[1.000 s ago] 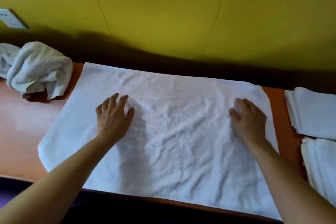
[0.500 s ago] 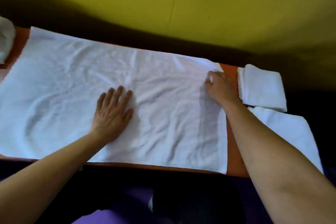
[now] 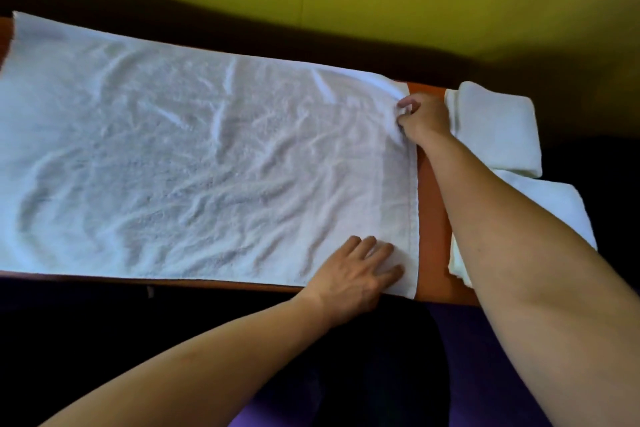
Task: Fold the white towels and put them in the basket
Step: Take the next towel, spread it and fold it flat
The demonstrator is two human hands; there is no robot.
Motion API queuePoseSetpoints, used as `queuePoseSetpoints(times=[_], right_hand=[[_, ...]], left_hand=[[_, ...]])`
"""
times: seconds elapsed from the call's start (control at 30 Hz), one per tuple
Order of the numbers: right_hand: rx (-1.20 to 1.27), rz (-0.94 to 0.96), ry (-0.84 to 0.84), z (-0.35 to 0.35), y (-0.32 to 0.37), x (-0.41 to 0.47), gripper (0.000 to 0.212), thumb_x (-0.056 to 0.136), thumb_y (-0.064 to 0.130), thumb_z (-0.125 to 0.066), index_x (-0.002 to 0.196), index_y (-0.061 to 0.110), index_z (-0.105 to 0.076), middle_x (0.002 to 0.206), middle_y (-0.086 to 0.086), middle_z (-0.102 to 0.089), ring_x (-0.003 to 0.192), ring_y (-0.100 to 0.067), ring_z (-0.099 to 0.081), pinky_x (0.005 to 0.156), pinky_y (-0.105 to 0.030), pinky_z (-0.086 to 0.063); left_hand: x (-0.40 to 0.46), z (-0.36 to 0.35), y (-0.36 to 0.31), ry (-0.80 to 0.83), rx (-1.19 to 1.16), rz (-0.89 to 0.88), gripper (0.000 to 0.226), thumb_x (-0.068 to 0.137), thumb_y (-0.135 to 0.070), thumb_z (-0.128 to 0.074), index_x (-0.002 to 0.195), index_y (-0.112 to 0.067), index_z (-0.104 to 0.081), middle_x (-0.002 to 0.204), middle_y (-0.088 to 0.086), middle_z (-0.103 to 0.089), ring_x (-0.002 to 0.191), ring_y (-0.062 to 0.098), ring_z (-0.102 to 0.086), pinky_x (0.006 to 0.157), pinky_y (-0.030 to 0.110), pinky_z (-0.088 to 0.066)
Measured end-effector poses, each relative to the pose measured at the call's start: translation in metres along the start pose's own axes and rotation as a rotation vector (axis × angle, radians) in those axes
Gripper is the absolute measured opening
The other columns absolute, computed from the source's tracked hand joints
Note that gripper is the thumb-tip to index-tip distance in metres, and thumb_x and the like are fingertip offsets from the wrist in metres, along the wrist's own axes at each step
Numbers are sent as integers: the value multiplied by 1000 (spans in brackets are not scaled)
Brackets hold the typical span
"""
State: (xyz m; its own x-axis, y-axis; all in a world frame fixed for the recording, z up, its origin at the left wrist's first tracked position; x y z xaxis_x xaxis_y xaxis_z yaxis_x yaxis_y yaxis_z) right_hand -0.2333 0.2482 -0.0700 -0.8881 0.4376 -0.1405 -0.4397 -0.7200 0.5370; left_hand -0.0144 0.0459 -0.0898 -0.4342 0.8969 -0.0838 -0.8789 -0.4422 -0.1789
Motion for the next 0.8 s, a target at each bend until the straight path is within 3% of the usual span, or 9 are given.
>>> queuePoseSetpoints(times=[0.13, 0.27, 0.3, 0.37, 0.43, 0.57, 0.67, 0.73, 0.8], right_hand=[[-53, -212, 17, 4, 3, 8, 54, 82, 18, -78, 130, 7, -55, 127, -12, -61, 117, -31, -61, 89, -32, -50], [8, -308, 38, 5, 7, 6, 29, 83, 25, -71, 103, 10, -55, 89, -7, -57, 68, -22, -56, 69, -30, -44], [49, -309, 33, 6, 7, 4, 28, 84, 25, -67, 101, 7, -54, 92, -8, -59, 66, -21, -55, 68, -31, -45], [162, -289, -3, 10, 2, 5, 37, 85, 27, -63, 113, 3, -62, 110, -11, -66, 86, -30, -65, 77, -34, -52], [297, -241, -48, 18, -2, 4, 34, 86, 26, -66, 115, 9, -70, 112, -11, -69, 98, -29, -67, 85, -35, -54], [474, -233, -159, 42, -8, 1, 21, 85, 22, -73, 104, 12, -73, 95, -5, -68, 82, -16, -62, 74, -24, -45], [632, -253, -229, 67, -9, -3, 27, 86, 17, -72, 111, 5, -72, 95, -5, -65, 84, -17, -60, 74, -26, -44], [749, -287, -192, 82, -7, -5, 8, 88, 12, -68, 93, 6, -70, 84, -1, -65, 74, -15, -60, 75, -29, -43], [877, -335, -124, 91, 1, -9, 21, 93, 11, -63, 75, 11, -53, 70, 2, -61, 65, -13, -58, 78, -31, -41]], left_hand=[[0, -2, -8, -5, -18, -23, 39, 97, -26, -34, 126, -25, -60, 134, 5, -55, 104, 28, -56, 84, 40, -47], [1, 7, -2, -80, -99, 82, 30, 98, -17, -38, 115, -17, -63, 116, 3, -64, 97, 27, -60, 80, 39, -50], [2, 12, -1, -114, -174, 128, 28, 96, -12, -40, 115, -13, -60, 111, 6, -64, 94, 30, -60, 76, 41, -50], [3, 24, 1, -161, -395, 270, 21, 93, -7, -47, 113, -9, -54, 104, 10, -59, 89, 34, -57, 70, 46, -47], [2, 37, 0, -213, -599, 406, 18, 91, -9, -53, 108, -11, -48, 103, 9, -57, 86, 34, -55, 67, 42, -42], [-2, 63, -13, -350, -813, 540, 19, 94, -22, -57, 95, -23, -38, 92, 1, -57, 79, 30, -55, 66, 35, -39], [-7, 85, -26, -437, -906, 566, 20, 96, -32, -54, 89, -30, -35, 75, -8, -50, 69, 24, -47, 61, 34, -36], [-13, 97, -31, -476, -1006, 578, 17, 93, -32, -55, 88, -30, -39, 70, -8, -51, 66, 20, -43, 60, 32, -36], [-24, 105, -31, -505, -1083, 591, 15, 90, -34, -58, 86, -30, -44, 67, -8, -53, 63, 17, -45, 59, 30, -40]])
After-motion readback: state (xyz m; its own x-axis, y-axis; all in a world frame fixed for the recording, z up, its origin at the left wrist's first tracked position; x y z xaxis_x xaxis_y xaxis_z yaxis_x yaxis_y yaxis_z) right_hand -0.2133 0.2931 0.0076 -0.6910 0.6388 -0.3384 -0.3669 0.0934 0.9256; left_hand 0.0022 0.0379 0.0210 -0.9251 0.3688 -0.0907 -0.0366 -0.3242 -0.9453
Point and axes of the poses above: each hand's wrist, its own x-axis towards the middle knuckle, its own z-axis out of the back of the hand, y = z × x, the point moved 2 cm from there along x, towards the middle knuckle
